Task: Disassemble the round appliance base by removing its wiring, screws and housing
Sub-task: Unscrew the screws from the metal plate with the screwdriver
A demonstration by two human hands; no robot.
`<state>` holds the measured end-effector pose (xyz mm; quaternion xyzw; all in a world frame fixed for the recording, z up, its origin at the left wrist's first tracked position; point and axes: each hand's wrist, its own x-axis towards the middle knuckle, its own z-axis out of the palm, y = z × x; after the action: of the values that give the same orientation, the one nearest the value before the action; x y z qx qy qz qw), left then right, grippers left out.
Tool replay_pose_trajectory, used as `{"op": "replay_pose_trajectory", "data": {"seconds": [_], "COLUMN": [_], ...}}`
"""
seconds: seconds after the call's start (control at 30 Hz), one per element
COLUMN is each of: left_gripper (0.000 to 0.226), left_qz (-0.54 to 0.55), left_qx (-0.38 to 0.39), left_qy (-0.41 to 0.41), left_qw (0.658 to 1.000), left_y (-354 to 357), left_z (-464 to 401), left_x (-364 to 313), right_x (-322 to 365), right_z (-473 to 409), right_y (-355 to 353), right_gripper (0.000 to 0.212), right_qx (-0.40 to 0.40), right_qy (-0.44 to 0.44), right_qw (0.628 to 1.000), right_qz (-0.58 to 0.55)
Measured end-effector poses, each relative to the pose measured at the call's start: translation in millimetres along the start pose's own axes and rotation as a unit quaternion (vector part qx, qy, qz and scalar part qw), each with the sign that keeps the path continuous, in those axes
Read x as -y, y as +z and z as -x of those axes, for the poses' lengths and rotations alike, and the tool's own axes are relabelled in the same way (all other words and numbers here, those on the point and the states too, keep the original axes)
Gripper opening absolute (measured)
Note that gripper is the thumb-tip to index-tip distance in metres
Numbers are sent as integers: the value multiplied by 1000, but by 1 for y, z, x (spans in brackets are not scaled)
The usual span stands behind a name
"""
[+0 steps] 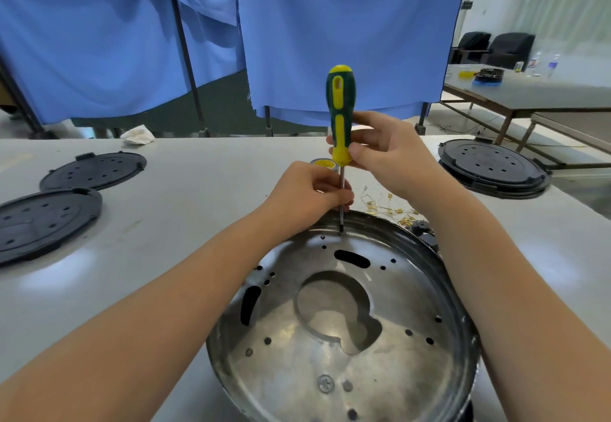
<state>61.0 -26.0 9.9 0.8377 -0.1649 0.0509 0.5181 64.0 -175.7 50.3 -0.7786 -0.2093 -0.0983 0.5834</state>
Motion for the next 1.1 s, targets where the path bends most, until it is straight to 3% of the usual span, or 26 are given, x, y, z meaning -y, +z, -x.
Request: {"op": "replay_pose_trajectory", "data": {"seconds": [0.23, 0.37, 0.47, 0.6, 0.83, 0.97, 1.1], "left_gripper": [12, 8, 20, 17, 12, 13, 17], "left_qz": [-25, -45, -33, -1, -31, -60, -74], "left_qx": [-40, -19, 18, 40, -10, -41, -22], "left_qy": [7, 30, 23, 7, 1, 4, 9], "left_qw": [999, 998, 999, 999, 999, 997, 997], "left_y": [2, 6, 8, 5, 3, 4, 5], "left_z": [-4, -1, 1, 3, 2, 2, 2], "left_x": [1, -4, -3, -4, -6, -7, -8], "right_x": [-2, -3, -3, -1, 1, 1, -2], "right_z": [2, 1, 1, 2, 2, 3, 2], "right_y": [-1, 1, -1, -3, -2, -2, 0], "right_gripper": [29, 27, 21, 17, 32, 29, 24], "right_qx": [-15, -56, -51, -23, 38, -15, -29], "right_qy": [7, -10, -19, -1, -3, -9, -15], "right_qw": [999, 994, 992, 999, 999, 999, 994], "right_qz": [42, 98, 113, 49, -17, 37, 100]}}
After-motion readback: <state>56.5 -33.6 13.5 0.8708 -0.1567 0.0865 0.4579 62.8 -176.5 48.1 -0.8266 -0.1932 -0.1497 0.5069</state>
